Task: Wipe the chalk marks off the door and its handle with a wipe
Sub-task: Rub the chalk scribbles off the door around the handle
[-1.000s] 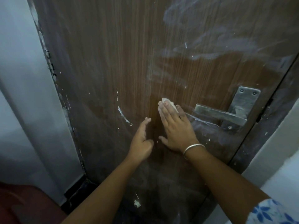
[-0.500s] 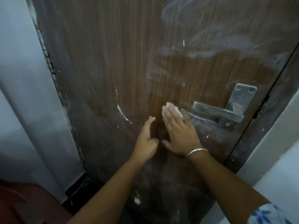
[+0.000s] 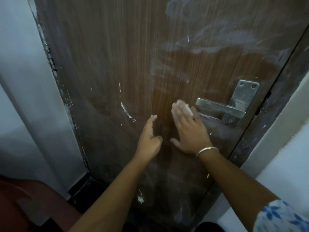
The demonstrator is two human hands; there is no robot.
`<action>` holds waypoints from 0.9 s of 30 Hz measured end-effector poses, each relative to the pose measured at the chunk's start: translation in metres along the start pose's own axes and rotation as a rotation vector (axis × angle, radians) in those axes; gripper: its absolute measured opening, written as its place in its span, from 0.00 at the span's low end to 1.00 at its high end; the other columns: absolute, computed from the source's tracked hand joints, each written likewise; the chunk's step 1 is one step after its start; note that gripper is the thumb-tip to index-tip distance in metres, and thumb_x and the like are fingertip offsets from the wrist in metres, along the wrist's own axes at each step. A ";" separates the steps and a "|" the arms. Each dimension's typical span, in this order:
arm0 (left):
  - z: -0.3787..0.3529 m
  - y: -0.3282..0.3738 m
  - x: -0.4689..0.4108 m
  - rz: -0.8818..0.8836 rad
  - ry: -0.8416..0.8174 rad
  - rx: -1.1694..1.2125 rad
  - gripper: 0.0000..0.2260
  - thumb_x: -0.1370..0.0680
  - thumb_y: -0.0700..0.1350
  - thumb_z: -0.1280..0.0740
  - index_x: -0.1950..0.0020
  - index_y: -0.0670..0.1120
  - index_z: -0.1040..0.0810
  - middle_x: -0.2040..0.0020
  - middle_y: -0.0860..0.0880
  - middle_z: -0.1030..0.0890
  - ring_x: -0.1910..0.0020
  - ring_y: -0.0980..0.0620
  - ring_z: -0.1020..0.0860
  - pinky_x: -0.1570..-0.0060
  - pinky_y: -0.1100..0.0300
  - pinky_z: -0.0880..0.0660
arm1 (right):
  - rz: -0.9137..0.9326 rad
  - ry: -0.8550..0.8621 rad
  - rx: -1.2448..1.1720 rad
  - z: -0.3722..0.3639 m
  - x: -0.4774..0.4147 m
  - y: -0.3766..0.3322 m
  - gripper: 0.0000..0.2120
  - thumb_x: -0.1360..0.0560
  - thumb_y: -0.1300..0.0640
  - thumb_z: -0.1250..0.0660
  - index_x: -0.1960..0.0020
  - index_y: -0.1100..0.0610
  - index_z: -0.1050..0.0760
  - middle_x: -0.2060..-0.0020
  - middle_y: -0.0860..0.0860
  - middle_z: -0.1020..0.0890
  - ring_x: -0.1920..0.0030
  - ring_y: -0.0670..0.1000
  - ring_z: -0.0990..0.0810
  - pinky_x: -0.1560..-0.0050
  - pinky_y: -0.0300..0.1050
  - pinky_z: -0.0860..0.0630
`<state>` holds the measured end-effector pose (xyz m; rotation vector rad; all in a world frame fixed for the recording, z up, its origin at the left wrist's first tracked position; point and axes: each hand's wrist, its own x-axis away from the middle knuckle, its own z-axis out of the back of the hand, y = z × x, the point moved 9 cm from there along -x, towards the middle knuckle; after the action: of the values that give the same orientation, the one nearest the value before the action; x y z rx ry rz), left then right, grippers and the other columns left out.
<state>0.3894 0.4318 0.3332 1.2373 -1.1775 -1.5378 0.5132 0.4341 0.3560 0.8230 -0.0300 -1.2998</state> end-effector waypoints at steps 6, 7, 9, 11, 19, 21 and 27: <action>0.013 -0.009 0.008 0.017 0.033 -0.020 0.32 0.28 0.28 0.41 0.27 0.50 0.39 0.25 0.51 0.40 0.27 0.59 0.43 0.32 0.64 0.41 | 0.068 -0.124 0.099 -0.032 0.047 -0.016 0.47 0.31 0.37 0.36 0.25 0.60 0.53 0.24 0.56 0.47 0.24 0.55 0.53 0.29 0.57 0.60; 0.015 -0.010 0.009 0.028 0.035 -0.018 0.32 0.28 0.28 0.41 0.27 0.50 0.39 0.25 0.51 0.41 0.27 0.59 0.43 0.32 0.64 0.41 | -0.014 -0.046 0.080 -0.020 0.040 -0.005 0.47 0.31 0.37 0.36 0.24 0.60 0.51 0.24 0.57 0.46 0.24 0.55 0.51 0.28 0.58 0.58; 0.016 -0.012 0.009 0.045 0.039 0.005 0.32 0.28 0.28 0.41 0.27 0.50 0.40 0.25 0.51 0.41 0.28 0.59 0.42 0.32 0.62 0.38 | -0.157 0.099 -0.006 0.008 0.020 0.021 0.47 0.32 0.37 0.37 0.24 0.61 0.51 0.24 0.57 0.47 0.25 0.57 0.47 0.30 0.59 0.50; 0.011 -0.010 0.009 0.049 0.039 0.031 0.31 0.27 0.28 0.41 0.27 0.49 0.40 0.25 0.51 0.40 0.29 0.59 0.40 0.33 0.62 0.36 | -0.213 0.145 -0.074 0.023 0.002 0.035 0.48 0.33 0.36 0.38 0.24 0.62 0.53 0.24 0.56 0.51 0.26 0.58 0.45 0.35 0.58 0.40; -0.011 -0.007 0.013 0.038 -0.006 0.001 0.32 0.27 0.30 0.39 0.27 0.51 0.40 0.25 0.51 0.40 0.27 0.57 0.42 0.28 0.55 0.40 | 0.071 -0.061 0.141 -0.025 0.046 -0.001 0.48 0.31 0.36 0.39 0.25 0.62 0.57 0.25 0.58 0.56 0.25 0.57 0.61 0.27 0.59 0.63; -0.008 -0.008 0.014 0.037 -0.004 -0.008 0.32 0.27 0.30 0.40 0.27 0.52 0.40 0.25 0.51 0.40 0.27 0.57 0.43 0.28 0.54 0.41 | -0.007 -0.037 0.144 -0.019 0.056 0.010 0.47 0.30 0.37 0.37 0.25 0.61 0.54 0.24 0.57 0.51 0.24 0.57 0.55 0.28 0.58 0.61; -0.017 -0.008 0.017 0.053 -0.026 -0.001 0.31 0.27 0.30 0.40 0.27 0.52 0.40 0.25 0.52 0.41 0.27 0.57 0.43 0.31 0.60 0.40 | -0.302 0.119 -0.028 0.019 0.025 0.051 0.47 0.31 0.38 0.37 0.26 0.65 0.50 0.27 0.65 0.43 0.26 0.63 0.48 0.28 0.59 0.54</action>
<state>0.4029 0.4144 0.3208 1.1790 -1.2169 -1.5197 0.5548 0.4041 0.3871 0.9037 0.2142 -1.5273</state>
